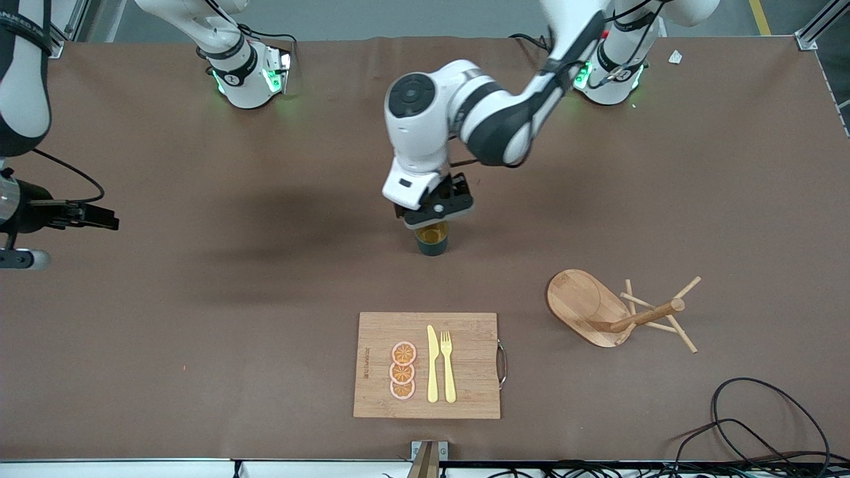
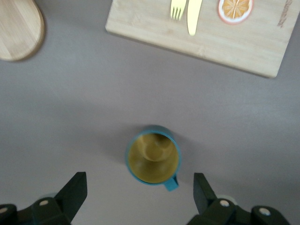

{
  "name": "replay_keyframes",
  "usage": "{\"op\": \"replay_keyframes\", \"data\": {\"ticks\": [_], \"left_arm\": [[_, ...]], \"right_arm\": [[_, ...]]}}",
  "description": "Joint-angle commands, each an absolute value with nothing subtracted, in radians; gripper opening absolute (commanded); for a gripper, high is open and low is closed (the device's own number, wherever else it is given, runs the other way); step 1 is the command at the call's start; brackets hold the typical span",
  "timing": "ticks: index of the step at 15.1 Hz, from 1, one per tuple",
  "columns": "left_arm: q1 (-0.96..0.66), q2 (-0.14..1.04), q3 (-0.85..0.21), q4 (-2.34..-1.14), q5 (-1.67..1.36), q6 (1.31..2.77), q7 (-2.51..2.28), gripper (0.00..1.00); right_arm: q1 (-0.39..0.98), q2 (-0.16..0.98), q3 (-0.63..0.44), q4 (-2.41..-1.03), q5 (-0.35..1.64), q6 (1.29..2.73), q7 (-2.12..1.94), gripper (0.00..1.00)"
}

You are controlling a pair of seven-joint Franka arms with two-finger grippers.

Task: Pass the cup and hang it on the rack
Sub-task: 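Withdraw the right gripper while the left gripper lowers to the mug handle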

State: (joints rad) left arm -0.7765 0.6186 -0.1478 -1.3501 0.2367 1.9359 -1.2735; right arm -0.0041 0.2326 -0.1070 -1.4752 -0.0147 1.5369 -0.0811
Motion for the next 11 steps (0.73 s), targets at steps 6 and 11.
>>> {"op": "replay_keyframes", "data": {"ticks": [6,11], "left_arm": [[-0.966,0.768,-0.135,-1.296,0.529,1.950,-1.688,1.00],[-1.037,0.847,-0.133,-1.285,0.705,1.950,-1.905,0.99]], "right_arm": [[-0.029,0.232,-0.084,-1.382,-0.021,1.442,-0.083,1.00],[-0.028,0.230,-0.083,-1.382,-0.009,1.453,-0.081,1.00]]}}
